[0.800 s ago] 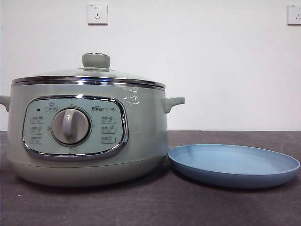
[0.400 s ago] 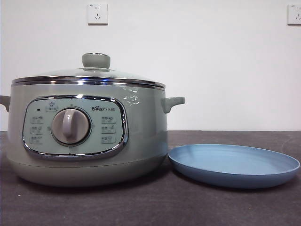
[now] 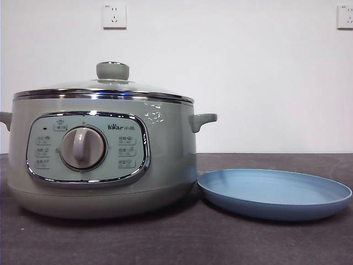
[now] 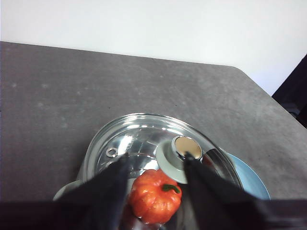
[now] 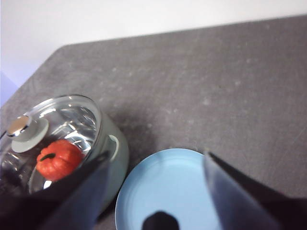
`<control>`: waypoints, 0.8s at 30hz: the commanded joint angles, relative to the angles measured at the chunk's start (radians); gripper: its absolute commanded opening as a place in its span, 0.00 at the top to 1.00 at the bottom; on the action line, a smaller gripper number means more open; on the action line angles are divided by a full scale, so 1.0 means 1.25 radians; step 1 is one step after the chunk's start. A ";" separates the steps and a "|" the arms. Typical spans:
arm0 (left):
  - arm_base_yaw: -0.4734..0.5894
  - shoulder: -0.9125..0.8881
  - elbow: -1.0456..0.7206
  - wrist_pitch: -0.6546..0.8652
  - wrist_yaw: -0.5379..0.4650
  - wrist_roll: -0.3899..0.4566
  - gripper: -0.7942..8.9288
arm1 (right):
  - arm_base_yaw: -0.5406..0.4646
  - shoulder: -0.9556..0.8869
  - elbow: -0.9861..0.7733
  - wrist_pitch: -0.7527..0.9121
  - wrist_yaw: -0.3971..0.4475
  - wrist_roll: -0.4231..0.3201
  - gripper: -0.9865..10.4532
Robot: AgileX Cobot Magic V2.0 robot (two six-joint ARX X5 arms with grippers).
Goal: Take the pumpkin out from the steamer,put the pumpkin in the blue plate,close the lid
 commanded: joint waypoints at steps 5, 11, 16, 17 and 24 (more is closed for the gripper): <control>-0.043 0.062 0.020 -0.004 -0.002 0.009 0.49 | 0.001 0.019 0.002 0.008 -0.002 -0.007 0.52; -0.122 0.157 0.106 -0.045 -0.062 0.044 0.49 | 0.001 0.024 0.002 0.007 -0.002 -0.007 0.52; -0.209 0.241 0.190 -0.092 -0.162 0.089 0.49 | 0.001 0.024 0.002 0.004 -0.002 -0.007 0.52; -0.226 0.258 0.204 -0.098 -0.178 0.093 0.49 | 0.001 0.024 0.002 0.002 -0.001 -0.007 0.53; -0.326 0.365 0.251 -0.096 -0.259 0.114 0.50 | 0.001 0.024 0.002 -0.008 -0.001 -0.007 0.53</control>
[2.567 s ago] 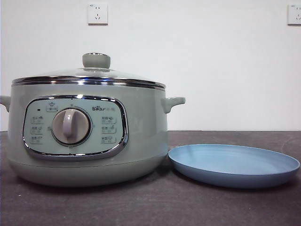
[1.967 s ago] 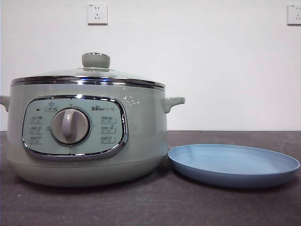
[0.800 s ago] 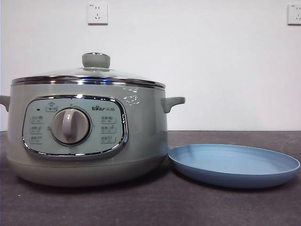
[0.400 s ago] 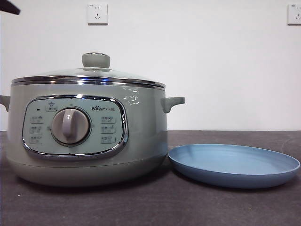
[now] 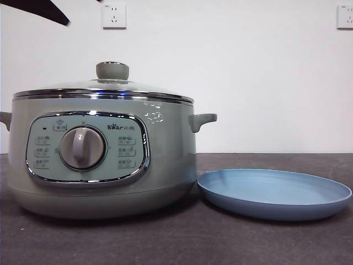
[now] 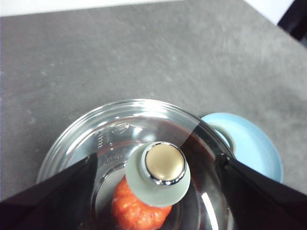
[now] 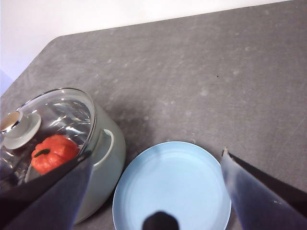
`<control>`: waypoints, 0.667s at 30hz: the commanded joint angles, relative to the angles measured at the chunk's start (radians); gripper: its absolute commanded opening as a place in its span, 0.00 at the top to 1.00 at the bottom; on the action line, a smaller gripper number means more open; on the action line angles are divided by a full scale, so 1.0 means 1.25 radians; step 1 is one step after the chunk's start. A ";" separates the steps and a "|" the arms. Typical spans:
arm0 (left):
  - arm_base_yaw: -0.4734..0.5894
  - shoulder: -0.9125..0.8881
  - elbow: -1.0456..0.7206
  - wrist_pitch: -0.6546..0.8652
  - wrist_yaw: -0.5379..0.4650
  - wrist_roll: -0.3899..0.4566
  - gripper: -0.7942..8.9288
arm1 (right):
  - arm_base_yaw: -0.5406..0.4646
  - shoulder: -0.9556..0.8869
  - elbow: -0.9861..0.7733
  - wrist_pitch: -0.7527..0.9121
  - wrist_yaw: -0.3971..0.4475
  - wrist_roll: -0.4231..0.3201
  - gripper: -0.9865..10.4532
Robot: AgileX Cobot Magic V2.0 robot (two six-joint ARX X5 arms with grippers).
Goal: Take the pumpkin out from the steamer,put the pumpkin in the blue plate,close the lid
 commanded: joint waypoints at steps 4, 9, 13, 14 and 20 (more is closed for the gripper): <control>-0.055 0.079 0.003 0.014 -0.041 0.023 0.50 | 0.001 0.000 0.002 -0.002 -0.001 -0.007 0.53; -0.077 0.134 0.003 0.047 -0.041 0.023 0.50 | 0.001 0.000 0.002 -0.002 -0.001 -0.007 0.53; -0.083 0.168 0.003 0.057 -0.041 0.023 0.50 | 0.001 0.000 0.002 -0.002 -0.001 -0.007 0.53; -0.083 0.176 0.003 0.057 -0.041 0.024 0.50 | 0.001 0.000 0.002 -0.002 -0.001 -0.007 0.53; -0.085 0.204 0.003 0.052 -0.043 0.039 0.50 | 0.001 0.000 0.002 -0.003 0.000 -0.007 0.53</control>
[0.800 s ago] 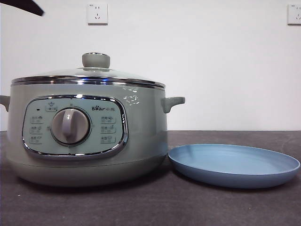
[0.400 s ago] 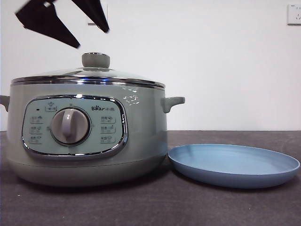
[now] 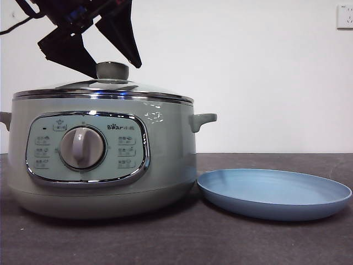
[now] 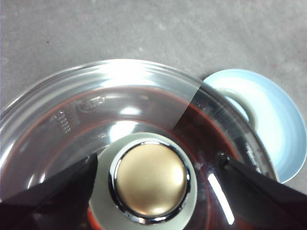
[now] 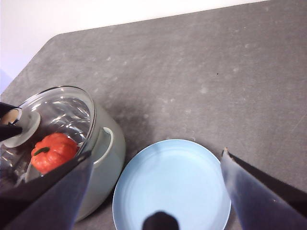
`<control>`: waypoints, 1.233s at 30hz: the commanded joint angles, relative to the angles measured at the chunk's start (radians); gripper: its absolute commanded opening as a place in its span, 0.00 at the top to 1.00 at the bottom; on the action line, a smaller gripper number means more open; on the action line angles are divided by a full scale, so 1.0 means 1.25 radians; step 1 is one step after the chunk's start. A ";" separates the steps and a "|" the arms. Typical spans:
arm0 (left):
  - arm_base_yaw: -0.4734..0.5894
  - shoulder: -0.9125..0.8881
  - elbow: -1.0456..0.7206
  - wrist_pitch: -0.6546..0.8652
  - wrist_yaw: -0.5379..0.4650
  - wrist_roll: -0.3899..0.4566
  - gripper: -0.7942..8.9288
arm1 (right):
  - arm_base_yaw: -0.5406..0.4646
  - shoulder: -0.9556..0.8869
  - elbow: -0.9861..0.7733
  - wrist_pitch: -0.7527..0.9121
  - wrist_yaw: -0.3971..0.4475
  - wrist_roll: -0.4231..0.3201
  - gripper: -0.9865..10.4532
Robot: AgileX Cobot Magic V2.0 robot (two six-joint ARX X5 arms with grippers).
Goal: Take the pumpkin out from the steamer,put the pumpkin in the blue plate,close the lid
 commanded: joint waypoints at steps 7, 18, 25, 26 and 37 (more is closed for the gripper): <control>-0.004 0.016 0.001 -0.004 -0.023 0.022 0.52 | 0.001 0.000 0.002 0.003 0.000 -0.007 0.53; -0.004 0.015 0.001 -0.008 -0.023 0.048 0.93 | 0.001 0.000 0.002 0.003 0.000 -0.007 0.53; -0.003 -0.029 0.002 -0.003 -0.023 0.046 0.93 | 0.001 0.000 0.002 0.003 0.001 -0.006 0.53; -0.003 -0.040 0.002 -0.003 -0.023 0.044 0.93 | 0.001 0.000 0.002 0.003 0.001 -0.006 0.53; -0.003 -0.240 0.002 -0.029 -0.083 0.042 0.93 | 0.016 0.027 0.002 0.020 -0.082 -0.007 0.53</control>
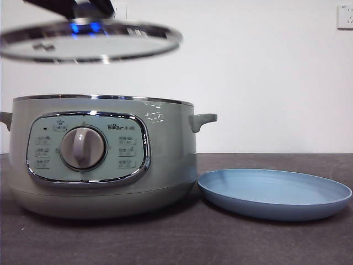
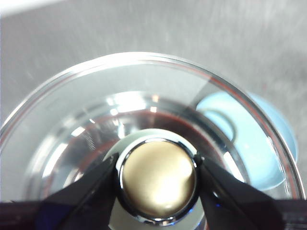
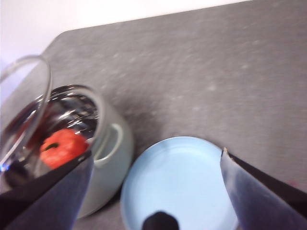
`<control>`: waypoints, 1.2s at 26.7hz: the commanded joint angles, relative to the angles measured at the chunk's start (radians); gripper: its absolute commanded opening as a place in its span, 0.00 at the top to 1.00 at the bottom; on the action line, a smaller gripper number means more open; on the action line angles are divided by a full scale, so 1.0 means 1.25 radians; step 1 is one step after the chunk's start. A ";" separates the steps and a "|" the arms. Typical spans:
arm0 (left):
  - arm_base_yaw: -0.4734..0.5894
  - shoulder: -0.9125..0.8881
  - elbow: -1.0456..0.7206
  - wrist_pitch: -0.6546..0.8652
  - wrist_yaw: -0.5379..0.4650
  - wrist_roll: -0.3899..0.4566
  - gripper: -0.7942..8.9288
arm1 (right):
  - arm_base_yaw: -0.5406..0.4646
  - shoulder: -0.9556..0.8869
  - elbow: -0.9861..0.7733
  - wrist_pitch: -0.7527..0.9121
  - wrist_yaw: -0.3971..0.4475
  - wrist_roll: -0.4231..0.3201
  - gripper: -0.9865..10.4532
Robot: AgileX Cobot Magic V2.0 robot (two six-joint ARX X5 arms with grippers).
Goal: Take the pumpkin out from the steamer,put the pumpkin in the blue plate,close the lid
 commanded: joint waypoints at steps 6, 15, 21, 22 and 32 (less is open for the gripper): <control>-0.002 -0.178 0.003 -0.020 -0.108 0.001 0.93 | 0.078 0.068 0.002 0.088 -0.104 -0.003 0.53; -0.002 -0.336 0.003 -0.070 -0.251 0.002 0.93 | 0.259 0.227 0.074 0.137 -0.078 -0.007 0.43; -0.002 -0.400 0.003 -0.110 -0.339 0.004 0.93 | 0.373 0.372 0.210 0.094 -0.014 -0.040 0.42; -0.002 -0.406 0.003 -0.116 -0.349 0.004 0.93 | 0.388 0.395 0.236 0.080 -0.004 -0.052 0.42; -0.002 -0.424 0.003 -0.151 -0.372 0.004 0.93 | 0.599 0.739 0.619 -0.169 0.284 -0.204 0.34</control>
